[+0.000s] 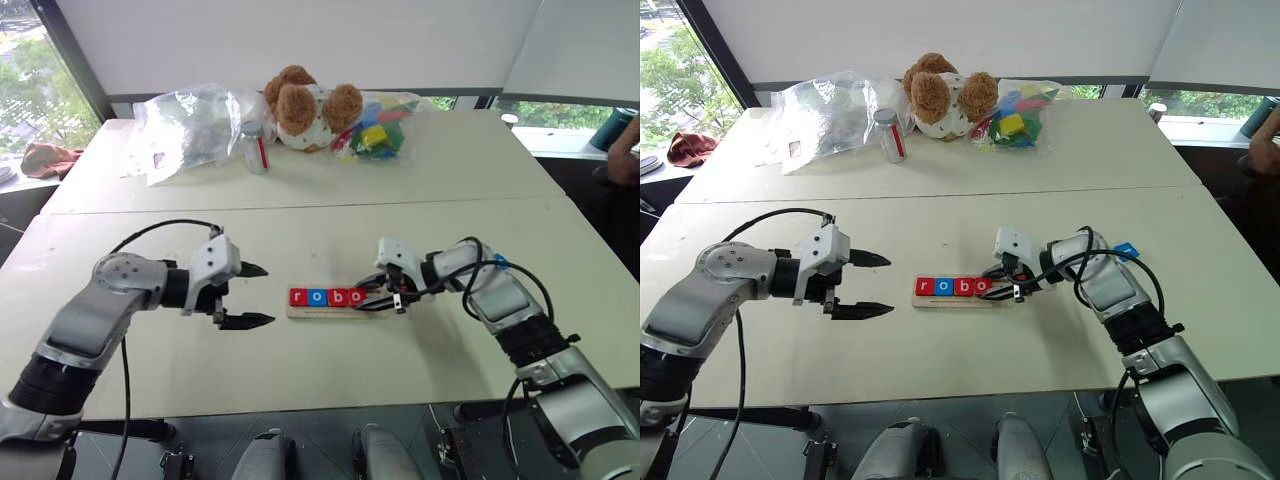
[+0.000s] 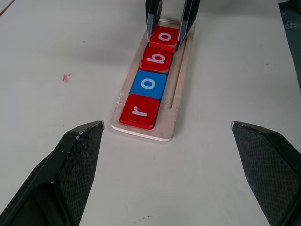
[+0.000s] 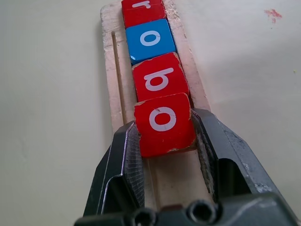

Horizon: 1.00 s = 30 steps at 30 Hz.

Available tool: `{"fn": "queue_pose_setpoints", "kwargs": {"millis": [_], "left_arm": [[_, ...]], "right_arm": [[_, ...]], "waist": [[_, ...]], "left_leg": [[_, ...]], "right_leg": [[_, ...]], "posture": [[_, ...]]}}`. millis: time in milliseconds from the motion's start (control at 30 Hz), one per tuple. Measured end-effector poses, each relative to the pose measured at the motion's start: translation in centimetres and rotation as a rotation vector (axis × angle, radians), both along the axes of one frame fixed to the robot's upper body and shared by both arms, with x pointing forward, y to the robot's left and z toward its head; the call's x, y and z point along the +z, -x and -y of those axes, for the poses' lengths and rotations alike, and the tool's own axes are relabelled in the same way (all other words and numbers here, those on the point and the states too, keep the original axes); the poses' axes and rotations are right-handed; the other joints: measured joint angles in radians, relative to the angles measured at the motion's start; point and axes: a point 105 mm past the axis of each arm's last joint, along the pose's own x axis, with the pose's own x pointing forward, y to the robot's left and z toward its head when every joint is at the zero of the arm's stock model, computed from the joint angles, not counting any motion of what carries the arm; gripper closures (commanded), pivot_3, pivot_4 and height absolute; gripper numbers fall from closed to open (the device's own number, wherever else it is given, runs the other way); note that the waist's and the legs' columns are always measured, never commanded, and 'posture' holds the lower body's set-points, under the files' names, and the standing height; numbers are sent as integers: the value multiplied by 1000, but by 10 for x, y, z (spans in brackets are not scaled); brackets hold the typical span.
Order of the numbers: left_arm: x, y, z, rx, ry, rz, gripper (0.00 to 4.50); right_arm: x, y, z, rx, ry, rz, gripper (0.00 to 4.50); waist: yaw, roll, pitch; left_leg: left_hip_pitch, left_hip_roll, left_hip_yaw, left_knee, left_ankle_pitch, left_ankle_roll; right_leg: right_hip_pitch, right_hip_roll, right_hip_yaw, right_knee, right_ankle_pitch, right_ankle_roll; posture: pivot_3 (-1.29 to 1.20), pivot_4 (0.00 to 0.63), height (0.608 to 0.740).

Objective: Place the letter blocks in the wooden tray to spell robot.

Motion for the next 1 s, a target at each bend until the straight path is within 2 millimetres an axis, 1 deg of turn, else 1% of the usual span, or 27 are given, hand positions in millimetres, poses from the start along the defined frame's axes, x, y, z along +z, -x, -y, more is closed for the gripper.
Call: {"fn": "queue_pose_setpoints", "kwargs": {"millis": [333,400,433,467,500,567,667,833,867,1000], "left_arm": [[0,-1,1,5,2,4,0],[0,-1,1,5,3,4,0],[0,-1,1,6,4,3,0],[0,-2,0,9,6,1,0],[-1,-2,0,11,7,-1,0],[-1,-3,0,14,9,-3,0],[-2,-4,-1,19,9,-5,0],[-4,-5,-2,27,15,-10,0],[-4,-6,-2,28,14,-11,0],[-4,-6,-2,29,14,-9,0]], "right_arm": [[-1,0,-6,11,-8,0,3373],[-1,0,-6,12,-7,-1,2292],[-1,0,-6,13,-6,-2,1876],[-1,1,-6,15,-6,-3,1364],[-1,1,-6,15,-6,-3,757],[-1,0,-6,10,-8,-3,46],[3,-3,-6,-15,-25,0,46],[30,-6,-11,-28,-82,66,46],[33,-6,-12,-27,-85,78,46],[34,-2,-11,-14,-70,106,46]], "waist": [[0,0,0],[0,0,0],[0,0,0],[0,0,0],[0,0,0],[0,0,0],[0,0,0],[0,0,0],[1,0,0],[2,0,0]], "left_leg": [[0,0,0,0,0,0],[0,0,0,0,0,0],[0,0,0,0,0,0],[0,0,0,0,0,0],[0,0,0,0,0,0],[0,0,0,0,0,0],[0,0,0,0,0,0],[0,0,0,0,0,0],[0,0,0,0,0,0],[0,0,0,0,0,0]], "right_leg": [[0,0,0,0,0,0],[0,0,0,0,0,0],[0,0,0,0,0,0],[0,0,0,0,0,0],[0,0,0,0,0,0],[0,0,0,0,0,0],[0,0,0,0,0,0],[0,0,0,0,0,0],[0,0,0,0,0,0],[0,0,0,0,0,0]], "posture": [[0,150,740],[0,150,740],[0,150,740],[0,150,740],[0,150,740],[0,150,740],[0,150,740],[0,150,740],[0,150,740],[0,150,740]]}}
